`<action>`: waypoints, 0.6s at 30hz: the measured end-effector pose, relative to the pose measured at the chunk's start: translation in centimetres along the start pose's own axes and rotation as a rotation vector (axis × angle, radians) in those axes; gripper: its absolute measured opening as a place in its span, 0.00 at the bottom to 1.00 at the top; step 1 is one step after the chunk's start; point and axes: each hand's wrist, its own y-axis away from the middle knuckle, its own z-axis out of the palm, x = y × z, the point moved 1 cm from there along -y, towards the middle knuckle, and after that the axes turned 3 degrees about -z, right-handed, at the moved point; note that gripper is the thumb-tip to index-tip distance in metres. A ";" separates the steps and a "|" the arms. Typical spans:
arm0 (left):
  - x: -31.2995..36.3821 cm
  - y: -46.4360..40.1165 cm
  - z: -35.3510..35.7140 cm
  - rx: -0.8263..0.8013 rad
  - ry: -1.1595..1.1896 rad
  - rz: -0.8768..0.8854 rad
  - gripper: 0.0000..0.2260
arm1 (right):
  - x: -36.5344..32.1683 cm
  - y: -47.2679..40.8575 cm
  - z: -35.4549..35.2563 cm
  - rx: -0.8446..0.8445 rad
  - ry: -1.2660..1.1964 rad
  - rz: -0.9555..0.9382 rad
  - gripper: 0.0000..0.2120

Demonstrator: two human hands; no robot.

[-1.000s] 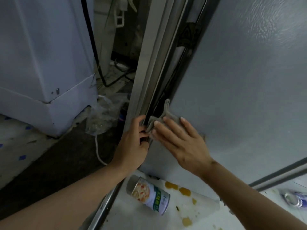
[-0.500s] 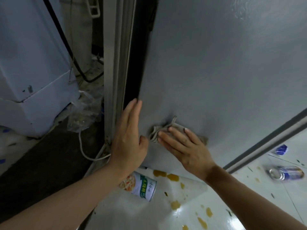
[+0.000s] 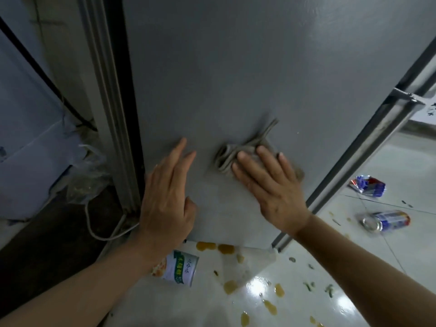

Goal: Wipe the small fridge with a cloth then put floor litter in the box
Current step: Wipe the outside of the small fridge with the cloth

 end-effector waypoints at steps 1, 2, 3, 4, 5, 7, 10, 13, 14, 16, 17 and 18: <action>0.2 0.1 0.2 -0.022 -0.021 0.016 0.34 | -0.7 1.7 0.4 -0.082 0.017 -0.059 0.25; 0.4 0.1 0.4 -0.049 -0.040 0.040 0.34 | -1.1 3.0 0.6 -0.156 0.035 -0.121 0.25; 0.6 0.1 0.5 -0.076 -0.059 0.063 0.34 | -1.3 3.9 0.6 -0.211 0.045 -0.171 0.25; 1.0 0.0 0.5 -0.100 -0.078 0.082 0.33 | -1.2 4.3 0.4 -0.243 0.042 -0.203 0.25; 1.3 -0.1 0.6 -0.120 -0.096 0.100 0.33 | -0.9 4.3 0.0 -0.251 0.034 -0.217 0.24; 2.3 -0.4 0.7 -0.140 -0.114 0.136 0.33 | 0.6 3.4 -1.3 -0.208 0.014 -0.200 0.22; 3.9 -1.2 1.1 -0.123 -0.075 0.163 0.33 | 4.6 1.8 -3.9 -0.072 0.033 -0.125 0.20; 5.2 -2.1 1.7 -0.108 -0.043 0.156 0.35 | 7.7 0.9 -5.4 0.085 0.079 -0.030 0.20; 5.4 -2.2 1.9 -0.109 -0.046 0.154 0.35 | 7.7 1.0 -5.3 0.109 0.055 0.008 0.21; 5.6 -2.1 2.4 -0.121 -0.080 0.166 0.35 | 6.6 2.1 -4.3 0.113 -0.008 0.094 0.21; 5.6 -2.0 2.6 -0.131 -0.099 0.179 0.35 | 5.7 3.1 -3.6 0.095 -0.030 0.123 0.21; 5.7 -2.0 2.9 -0.142 -0.113 0.195 0.35 | 4.7 4.4 -3.0 0.058 -0.043 0.125 0.22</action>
